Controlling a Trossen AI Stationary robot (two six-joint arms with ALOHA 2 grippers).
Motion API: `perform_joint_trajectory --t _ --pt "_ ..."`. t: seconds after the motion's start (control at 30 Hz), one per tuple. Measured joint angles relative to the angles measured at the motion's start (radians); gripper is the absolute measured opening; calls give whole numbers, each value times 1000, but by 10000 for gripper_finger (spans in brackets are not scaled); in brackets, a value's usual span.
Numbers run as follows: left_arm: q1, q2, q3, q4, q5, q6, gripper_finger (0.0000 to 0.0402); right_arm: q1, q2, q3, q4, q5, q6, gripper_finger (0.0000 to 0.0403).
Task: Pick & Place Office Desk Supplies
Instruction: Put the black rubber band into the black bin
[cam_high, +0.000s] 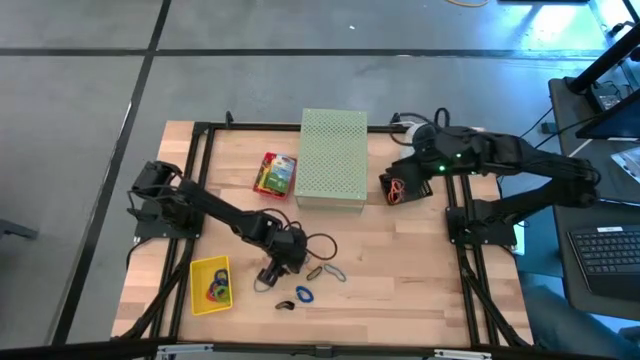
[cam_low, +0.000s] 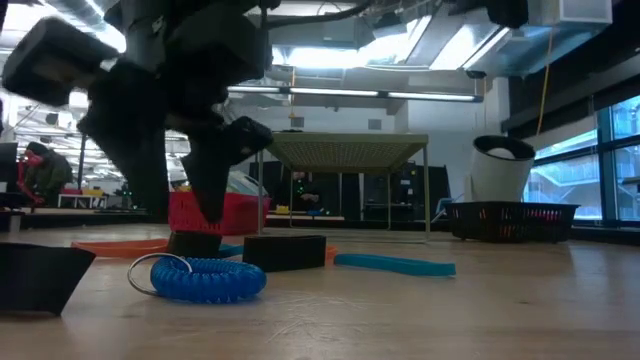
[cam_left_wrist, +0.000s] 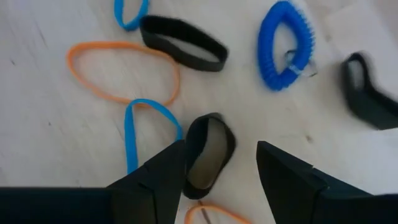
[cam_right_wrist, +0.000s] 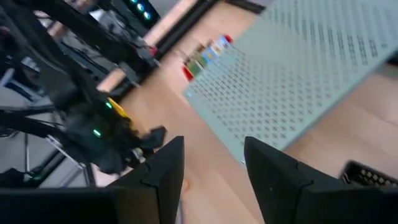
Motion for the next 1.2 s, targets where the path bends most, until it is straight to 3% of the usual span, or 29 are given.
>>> perform_joint_trajectory --t 0.17,0.47,0.57,1.2 --pt "-5 29 0 10 -75 2 195 37 0 54 0 40 2 168" --pt "-39 65 0 9 -89 68 169 67 0 81 -8 61 19 168" --pt "-65 65 0 12 -140 80 158 73 0 81 -21 61 22 168" --pt "-89 62 31 -25 -237 -16 141 88 0 81 -27 60 25 168"
